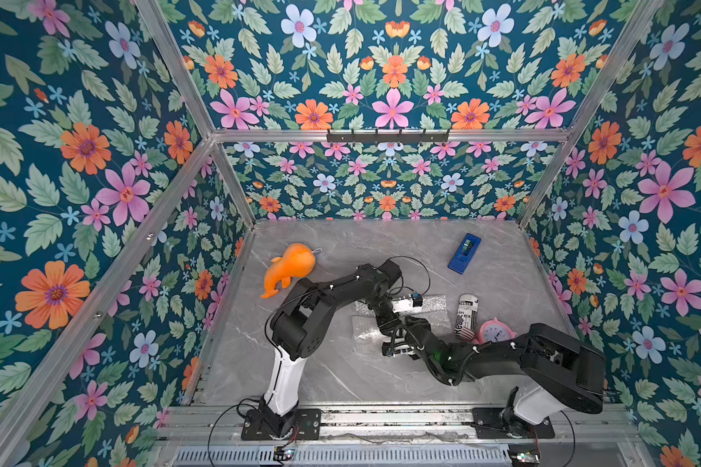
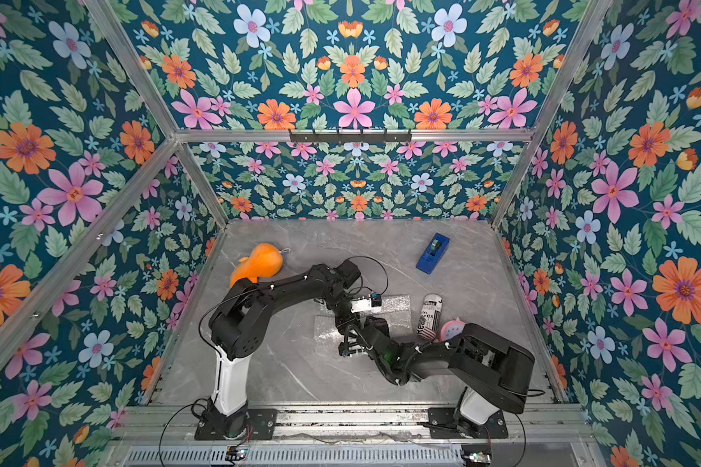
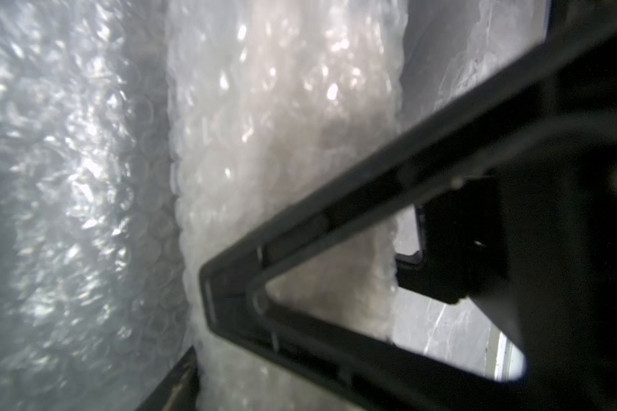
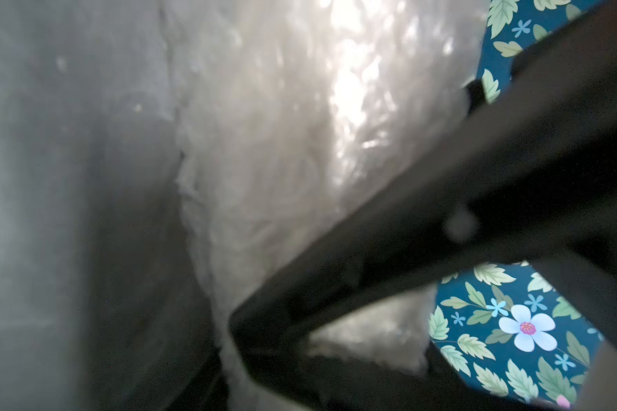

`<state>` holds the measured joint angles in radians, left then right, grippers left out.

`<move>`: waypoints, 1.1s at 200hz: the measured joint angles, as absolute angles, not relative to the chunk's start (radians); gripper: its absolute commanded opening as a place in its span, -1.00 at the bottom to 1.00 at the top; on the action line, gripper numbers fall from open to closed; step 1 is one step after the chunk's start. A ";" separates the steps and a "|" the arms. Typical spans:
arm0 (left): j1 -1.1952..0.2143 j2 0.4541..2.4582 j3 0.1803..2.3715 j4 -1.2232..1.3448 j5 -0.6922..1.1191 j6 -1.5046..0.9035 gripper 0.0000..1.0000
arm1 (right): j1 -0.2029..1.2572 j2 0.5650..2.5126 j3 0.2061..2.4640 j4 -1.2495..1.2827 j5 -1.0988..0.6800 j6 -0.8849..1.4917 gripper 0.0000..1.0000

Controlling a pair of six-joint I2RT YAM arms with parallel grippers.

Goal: Wrap vases in bubble wrap
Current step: Wrap the vase in bubble wrap.

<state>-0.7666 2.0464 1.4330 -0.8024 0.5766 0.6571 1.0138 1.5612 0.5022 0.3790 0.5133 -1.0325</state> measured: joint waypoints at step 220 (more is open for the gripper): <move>-0.645 0.925 0.652 0.142 -0.120 0.654 0.60 | 0.772 1.659 0.905 -0.341 -0.080 -0.825 -0.02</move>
